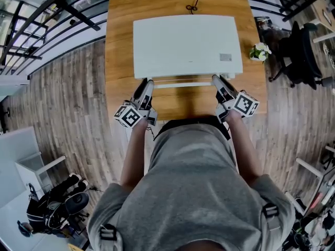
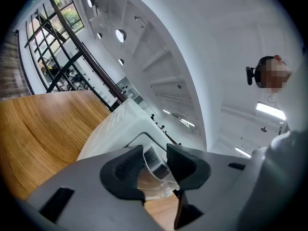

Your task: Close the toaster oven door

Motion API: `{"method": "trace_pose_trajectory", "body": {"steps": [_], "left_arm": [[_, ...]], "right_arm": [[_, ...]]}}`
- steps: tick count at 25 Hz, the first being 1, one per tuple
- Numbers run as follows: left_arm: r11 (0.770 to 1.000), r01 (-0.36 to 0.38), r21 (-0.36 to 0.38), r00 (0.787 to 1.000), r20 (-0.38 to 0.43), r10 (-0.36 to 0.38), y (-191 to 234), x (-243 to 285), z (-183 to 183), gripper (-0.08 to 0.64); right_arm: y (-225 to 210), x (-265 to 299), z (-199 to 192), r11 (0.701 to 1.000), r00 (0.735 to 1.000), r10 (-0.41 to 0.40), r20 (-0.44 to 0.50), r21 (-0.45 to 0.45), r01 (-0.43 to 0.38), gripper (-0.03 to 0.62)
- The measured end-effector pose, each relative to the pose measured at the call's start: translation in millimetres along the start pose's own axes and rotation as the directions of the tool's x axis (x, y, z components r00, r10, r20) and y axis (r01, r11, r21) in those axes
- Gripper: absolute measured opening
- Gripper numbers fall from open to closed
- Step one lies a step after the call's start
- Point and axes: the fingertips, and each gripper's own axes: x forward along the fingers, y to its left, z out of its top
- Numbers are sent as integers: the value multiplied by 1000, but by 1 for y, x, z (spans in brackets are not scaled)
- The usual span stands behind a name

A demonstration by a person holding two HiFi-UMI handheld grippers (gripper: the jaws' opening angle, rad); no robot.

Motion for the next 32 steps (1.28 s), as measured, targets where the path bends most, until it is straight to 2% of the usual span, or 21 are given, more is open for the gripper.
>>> {"method": "trace_pose_trajectory", "body": {"steps": [3, 9, 12, 14, 17, 20, 23, 25, 28, 32], "left_arm": [[1000, 26, -2, 1000, 11, -26, 2, 1, -1, 169], [999, 32, 4, 999, 27, -32, 1, 1, 1, 169], [999, 35, 19, 999, 21, -36, 0, 1, -1, 169], [999, 25, 27, 1000, 15, -26, -2, 0, -1, 169], [998, 24, 54, 999, 44, -26, -1, -1, 0, 169], [995, -18, 101, 998, 60, 12, -3, -5, 0, 169], [985, -65, 163, 997, 62, 55, -10, -11, 0, 169], [982, -87, 169, 995, 64, 77, -14, -16, -1, 167], [979, -113, 169, 992, 69, 102, -20, -27, -4, 166], [966, -144, 216, 989, 62, 133, -34, -38, -9, 144]], "right_arm": [[-1, -1, 0, 1000, 1000, -2, 11, 3, 2, 161], [0, 0, -1, 1000, 1000, -3, 25, -2, 3, 161], [-10, -7, -6, 996, 996, -86, 7, -26, 86, 169], [-16, -13, -10, 988, 990, -140, -12, -70, 139, 178], [-15, -17, -15, 968, 985, -165, -38, -198, 155, 219], [-11, -23, -20, 942, 982, -179, -58, -298, 154, 222], [-8, -32, -24, 923, 980, -177, -93, -361, 132, 206], [-5, -36, -26, 916, 979, -165, -120, -386, 107, 202], [3, -44, -28, 907, 979, -142, -145, -416, 70, 155], [11, -56, -32, 852, 972, -165, -166, -520, 56, 93]]}}
